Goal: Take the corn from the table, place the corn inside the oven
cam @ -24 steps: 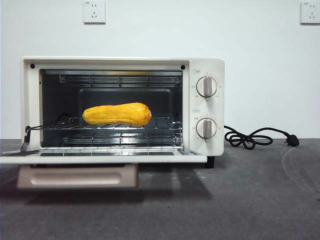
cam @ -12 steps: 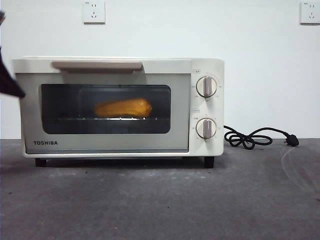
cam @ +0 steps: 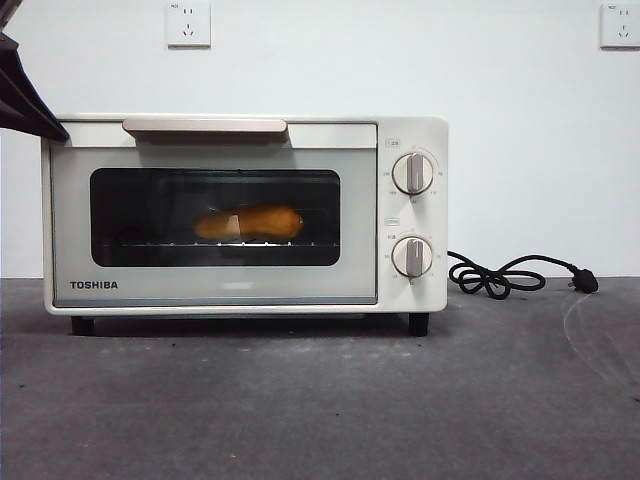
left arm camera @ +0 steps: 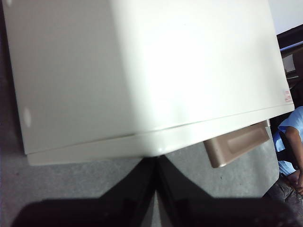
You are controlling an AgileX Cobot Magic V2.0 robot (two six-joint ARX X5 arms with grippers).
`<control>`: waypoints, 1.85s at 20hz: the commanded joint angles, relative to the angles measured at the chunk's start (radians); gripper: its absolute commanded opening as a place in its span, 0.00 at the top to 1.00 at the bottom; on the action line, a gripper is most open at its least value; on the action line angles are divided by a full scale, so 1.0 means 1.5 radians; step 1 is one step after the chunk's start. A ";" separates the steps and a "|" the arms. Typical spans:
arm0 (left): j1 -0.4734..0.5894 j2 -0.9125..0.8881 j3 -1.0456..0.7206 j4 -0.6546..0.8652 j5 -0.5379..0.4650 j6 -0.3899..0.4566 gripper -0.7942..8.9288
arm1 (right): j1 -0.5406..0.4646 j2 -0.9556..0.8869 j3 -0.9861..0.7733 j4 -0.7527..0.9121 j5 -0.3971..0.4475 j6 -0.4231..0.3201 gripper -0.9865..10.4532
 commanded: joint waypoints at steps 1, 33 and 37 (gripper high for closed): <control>0.000 -0.001 0.000 -0.011 -0.003 0.014 0.93 | 0.002 0.004 0.001 0.003 -0.002 -0.008 0.92; -0.064 -0.418 0.000 -0.241 -0.043 0.062 0.92 | 0.002 0.004 0.001 0.144 0.183 0.004 0.91; -0.067 -0.390 0.000 -0.229 -0.075 0.093 0.92 | 0.001 0.004 0.001 0.192 0.206 0.004 0.91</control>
